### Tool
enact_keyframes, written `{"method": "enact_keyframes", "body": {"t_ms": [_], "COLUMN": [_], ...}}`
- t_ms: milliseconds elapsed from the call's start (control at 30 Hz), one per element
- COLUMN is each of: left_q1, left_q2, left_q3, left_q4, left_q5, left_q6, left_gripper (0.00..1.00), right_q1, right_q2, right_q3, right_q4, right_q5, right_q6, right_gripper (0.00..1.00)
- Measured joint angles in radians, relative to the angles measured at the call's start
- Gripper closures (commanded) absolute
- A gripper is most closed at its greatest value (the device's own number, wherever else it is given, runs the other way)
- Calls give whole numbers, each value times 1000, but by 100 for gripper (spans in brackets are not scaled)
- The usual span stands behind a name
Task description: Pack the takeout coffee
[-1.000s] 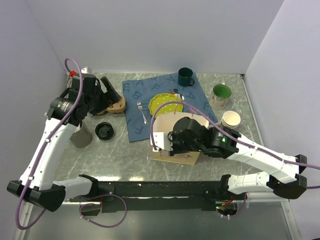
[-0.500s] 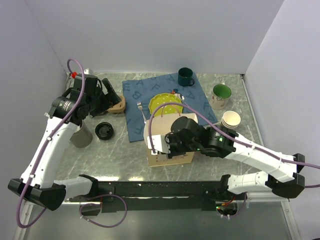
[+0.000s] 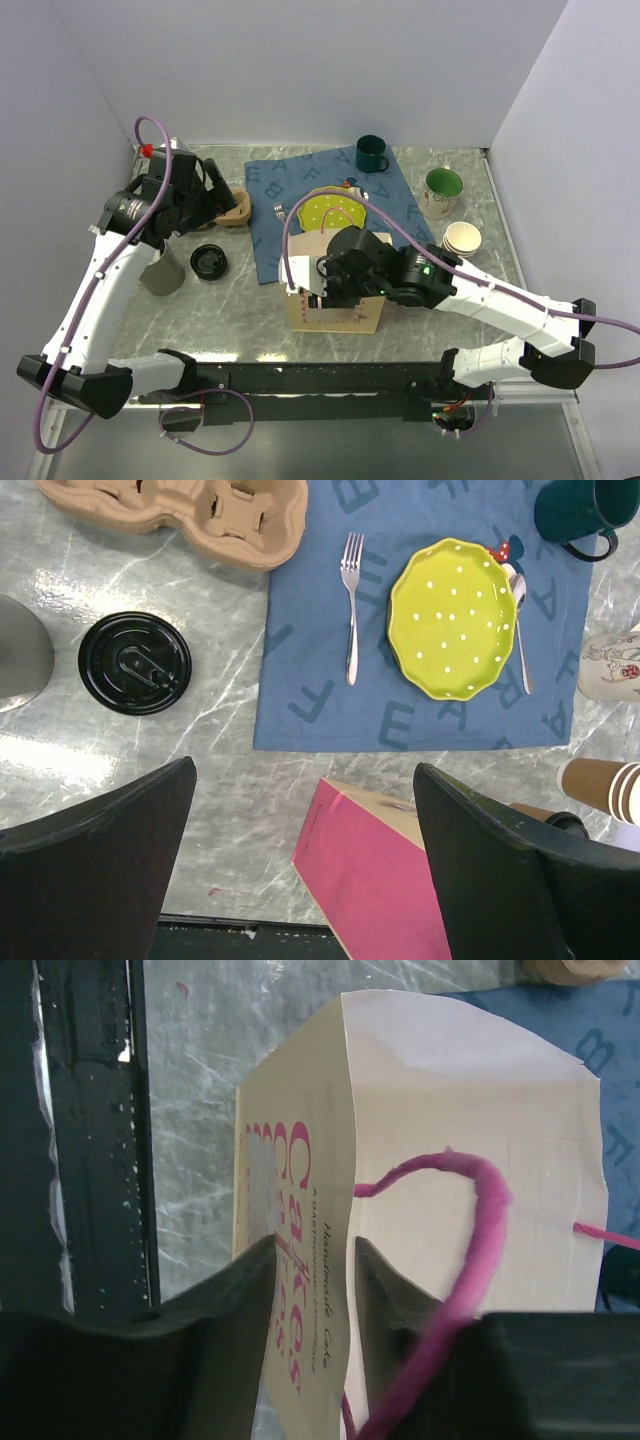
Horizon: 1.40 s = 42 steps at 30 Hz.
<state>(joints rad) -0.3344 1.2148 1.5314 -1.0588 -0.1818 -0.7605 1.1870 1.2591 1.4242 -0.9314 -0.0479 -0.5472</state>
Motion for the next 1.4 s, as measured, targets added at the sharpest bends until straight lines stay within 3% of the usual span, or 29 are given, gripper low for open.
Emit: {"method": "enact_keyframes", "body": {"t_ms": [200,433,700,833,1067,1167,1400], "left_q1": [0,0,9,40,164,196,203], "left_q2": [14,68,227,325,578,704,829], "left_q3": [31,85,148,164,303,399,411], "left_q4": [-21,-32,-22,19,59,61,72], "left_q5": [-24,-58,-117,-121,-77,-64,-52], "left_q6": [18,86,150,187,237,253,271], "left_gripper": [3,3,1,2,9,11,21], "right_q1": [0,0,0,0,0,-2,-7], "right_q2": [-1,-5,106,72,-139,-211,-205], "right_q3": [70,229,604,547,241,223,278], "right_q4": [-11,-40,-155,-160,-115,-105,-105], "right_q5": [6,7,144,187,202,220,288], "right_q6": [81,246,551,674,762,763,721], "right_gripper": [14,11,2,0,0,0,0]}}
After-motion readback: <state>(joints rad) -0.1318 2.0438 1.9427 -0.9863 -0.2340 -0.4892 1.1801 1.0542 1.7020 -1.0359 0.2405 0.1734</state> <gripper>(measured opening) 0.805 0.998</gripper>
